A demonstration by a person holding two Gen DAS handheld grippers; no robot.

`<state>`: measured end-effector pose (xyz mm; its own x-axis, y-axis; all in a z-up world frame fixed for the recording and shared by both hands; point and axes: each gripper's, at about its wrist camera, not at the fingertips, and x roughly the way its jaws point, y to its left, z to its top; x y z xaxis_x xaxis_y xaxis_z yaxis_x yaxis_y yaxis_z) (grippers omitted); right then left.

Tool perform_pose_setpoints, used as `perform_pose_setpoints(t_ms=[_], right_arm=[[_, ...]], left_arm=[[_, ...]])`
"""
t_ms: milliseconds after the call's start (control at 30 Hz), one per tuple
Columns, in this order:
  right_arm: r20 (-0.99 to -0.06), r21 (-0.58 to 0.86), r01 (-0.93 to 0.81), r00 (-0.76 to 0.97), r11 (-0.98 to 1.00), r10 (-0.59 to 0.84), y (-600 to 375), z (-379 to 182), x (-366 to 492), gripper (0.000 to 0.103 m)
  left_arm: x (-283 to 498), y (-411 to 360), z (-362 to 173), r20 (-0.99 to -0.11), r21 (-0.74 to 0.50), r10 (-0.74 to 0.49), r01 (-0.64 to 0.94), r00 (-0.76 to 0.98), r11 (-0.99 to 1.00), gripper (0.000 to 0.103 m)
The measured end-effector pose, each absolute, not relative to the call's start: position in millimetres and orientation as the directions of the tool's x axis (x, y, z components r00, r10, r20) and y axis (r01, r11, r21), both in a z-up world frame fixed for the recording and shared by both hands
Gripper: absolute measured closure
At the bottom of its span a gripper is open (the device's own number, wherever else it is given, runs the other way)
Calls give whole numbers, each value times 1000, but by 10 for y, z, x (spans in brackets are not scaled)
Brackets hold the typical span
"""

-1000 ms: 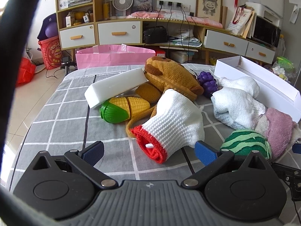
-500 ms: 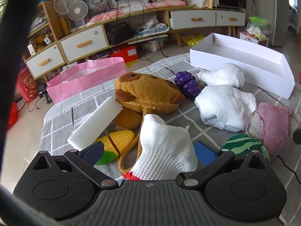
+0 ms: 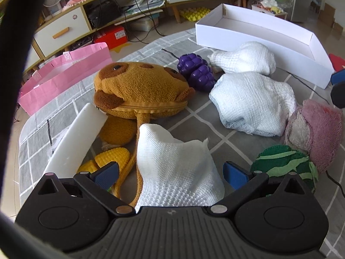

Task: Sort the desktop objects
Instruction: 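Close left tool on the red-cuffed white glove while right tool grasps the pink towel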

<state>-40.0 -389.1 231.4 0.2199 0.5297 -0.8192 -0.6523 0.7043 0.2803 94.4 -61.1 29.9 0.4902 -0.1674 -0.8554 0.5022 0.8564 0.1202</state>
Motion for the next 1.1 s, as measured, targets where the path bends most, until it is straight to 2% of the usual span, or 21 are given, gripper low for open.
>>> perform_pose_setpoints(t_ms=[200,400,700,767,833,933,1000,1100], right_arm=[[-868,265,-651,160,711,470,-3708,2156,-234,1],[-906,256,-668,88,699,415,-3608,1999,-214,1],[-950,186,-691,54,699,307,-3467,1835,-304,1],[-952,194,-679,43,708,302,-3468,1817,-283,4],[-953,208,-665,27,718,301,-3485,1796,-255,6],[-952,229,-655,5,720,307,-3490,1790,-239,13],[-950,241,-654,-7,717,313,-3480,1804,-245,23],[-951,238,-662,-9,711,309,-3447,1822,-264,25]], left_arm=[[1030,-634,174,-883,124,-147,523,446,843,0],[1134,-614,157,-895,76,-172,523,410,849,0],[1213,-643,155,-920,46,-160,506,357,861,0],[1222,-657,161,-922,48,-155,503,354,863,0],[1222,-665,181,-924,43,-156,501,349,865,4],[1232,-678,215,-925,31,-166,502,342,864,15],[1244,-685,242,-924,21,-175,501,341,865,25],[1240,-697,271,-923,16,-180,504,339,864,32]])
